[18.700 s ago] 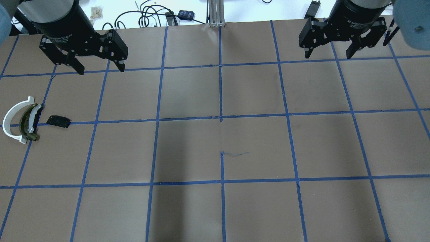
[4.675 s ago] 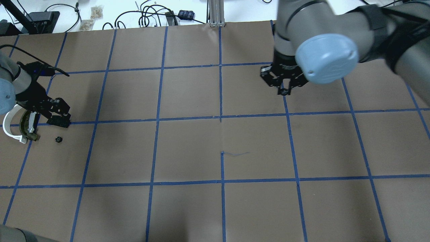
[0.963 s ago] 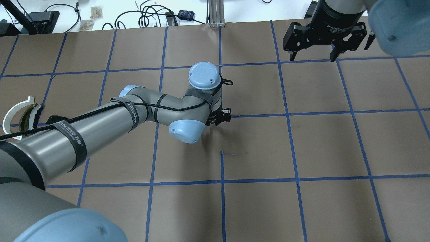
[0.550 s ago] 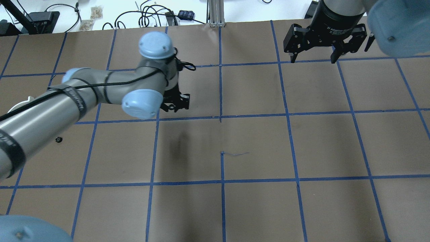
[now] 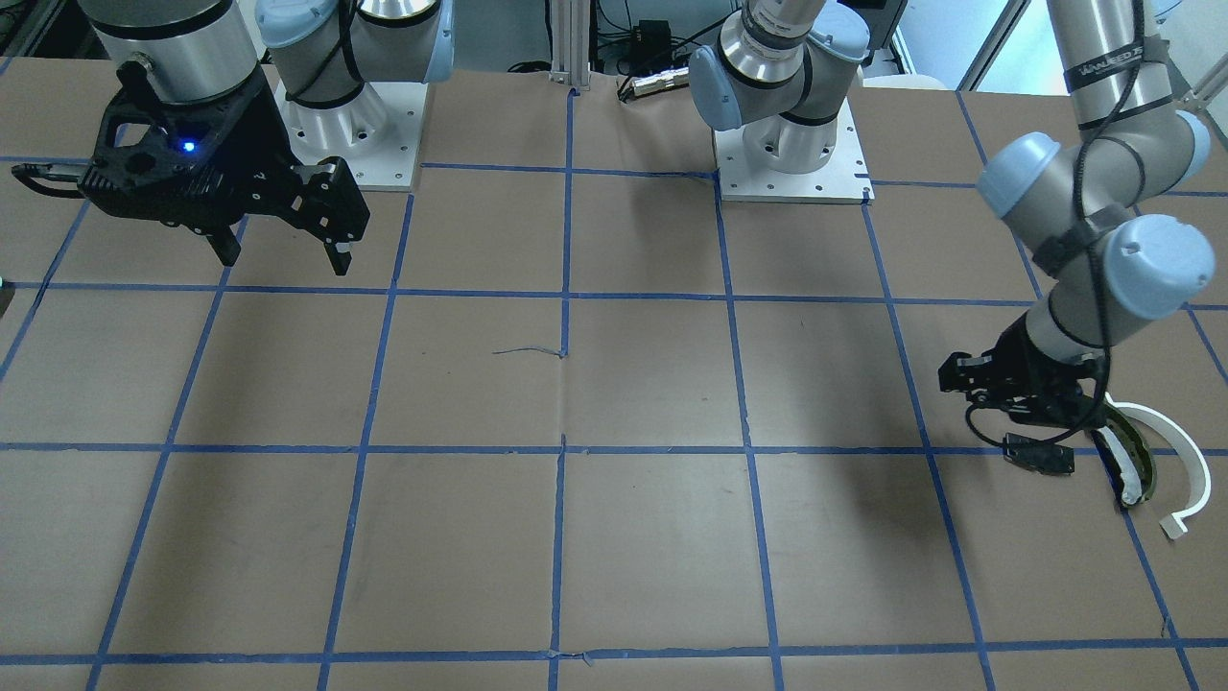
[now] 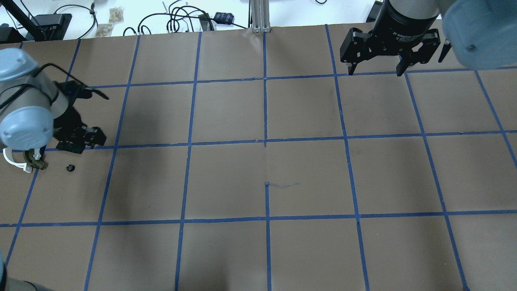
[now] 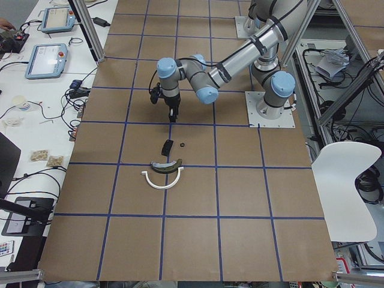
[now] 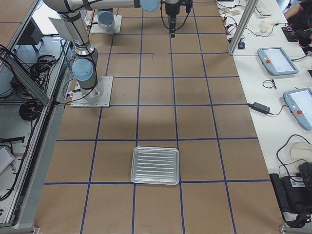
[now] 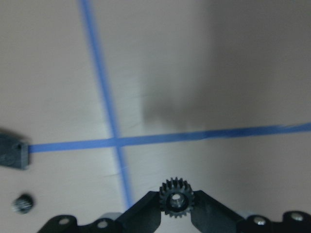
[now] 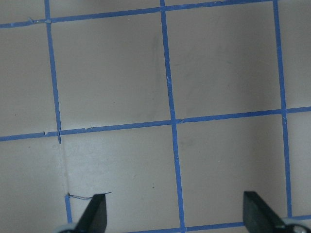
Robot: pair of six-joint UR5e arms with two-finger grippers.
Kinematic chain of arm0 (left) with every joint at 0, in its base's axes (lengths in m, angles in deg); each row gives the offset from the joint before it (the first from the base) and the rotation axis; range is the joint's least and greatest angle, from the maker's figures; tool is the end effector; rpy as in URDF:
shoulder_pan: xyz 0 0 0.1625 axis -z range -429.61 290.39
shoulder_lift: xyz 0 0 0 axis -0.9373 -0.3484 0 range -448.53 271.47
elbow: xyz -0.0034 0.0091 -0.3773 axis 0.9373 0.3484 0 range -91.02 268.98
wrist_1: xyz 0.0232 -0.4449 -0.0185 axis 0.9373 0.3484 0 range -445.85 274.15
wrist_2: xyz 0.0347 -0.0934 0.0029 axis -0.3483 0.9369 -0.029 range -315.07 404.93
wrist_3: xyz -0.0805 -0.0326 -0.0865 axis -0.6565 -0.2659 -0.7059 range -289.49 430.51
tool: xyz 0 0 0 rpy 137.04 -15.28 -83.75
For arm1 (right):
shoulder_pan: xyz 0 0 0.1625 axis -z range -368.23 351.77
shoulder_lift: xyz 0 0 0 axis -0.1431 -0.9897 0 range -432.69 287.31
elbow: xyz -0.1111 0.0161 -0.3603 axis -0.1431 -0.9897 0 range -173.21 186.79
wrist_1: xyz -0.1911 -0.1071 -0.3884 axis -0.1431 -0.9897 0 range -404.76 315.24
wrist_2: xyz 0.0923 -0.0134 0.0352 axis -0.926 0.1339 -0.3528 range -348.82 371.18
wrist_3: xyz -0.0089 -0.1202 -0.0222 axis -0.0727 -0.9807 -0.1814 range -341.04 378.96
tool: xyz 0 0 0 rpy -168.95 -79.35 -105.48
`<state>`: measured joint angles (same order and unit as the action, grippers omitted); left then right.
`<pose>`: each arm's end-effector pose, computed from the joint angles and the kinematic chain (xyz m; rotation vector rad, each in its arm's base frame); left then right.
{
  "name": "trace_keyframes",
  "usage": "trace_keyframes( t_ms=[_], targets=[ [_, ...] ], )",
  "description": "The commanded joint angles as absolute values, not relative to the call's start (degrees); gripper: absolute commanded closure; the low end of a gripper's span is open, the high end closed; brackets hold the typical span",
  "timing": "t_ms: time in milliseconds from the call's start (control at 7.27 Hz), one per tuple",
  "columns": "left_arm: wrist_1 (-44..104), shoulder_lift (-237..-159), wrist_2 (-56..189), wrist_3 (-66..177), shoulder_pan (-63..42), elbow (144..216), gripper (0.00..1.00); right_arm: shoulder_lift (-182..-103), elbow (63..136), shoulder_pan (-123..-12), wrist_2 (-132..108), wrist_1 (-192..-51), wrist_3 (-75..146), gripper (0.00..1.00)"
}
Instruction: Place bearing gear from tray to pile
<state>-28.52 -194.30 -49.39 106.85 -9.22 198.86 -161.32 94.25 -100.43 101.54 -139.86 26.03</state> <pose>0.1597 -0.5322 0.1505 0.1853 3.0984 0.1312 0.1535 -0.5415 0.4376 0.1336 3.1315 -0.1719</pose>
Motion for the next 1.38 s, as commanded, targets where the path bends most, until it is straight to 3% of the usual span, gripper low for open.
trace_keyframes(
  t_ms=[0,412,550,688,825,1238],
  targets=[
    [-31.35,-197.33,-44.02,114.71,-16.78,200.86,1.0,-160.85,94.33,-100.43,101.36,-140.12,26.08,0.0],
    [-36.87,-198.74,-44.1,114.46,-16.87,203.93,0.92,-161.46,93.98,-100.43,101.36,-139.95,25.99,0.0],
    [-37.68,-199.44,-44.02,114.72,-16.87,203.85,0.71,-160.94,94.33,-100.43,101.36,-140.04,25.99,0.0],
    [-39.6,-199.8,-44.1,114.63,-16.87,203.76,0.4,-160.85,93.81,-100.43,101.36,-140.04,25.91,0.0],
    [-39.79,-199.54,-44.37,114.28,-16.44,203.59,0.0,-160.85,93.89,-100.43,101.36,-140.04,25.99,0.0],
    [-33.52,-194.21,-48.3,107.98,-11.72,200.79,0.0,-162.16,94.24,-100.51,101.27,-139.08,25.82,0.0]
  ],
)
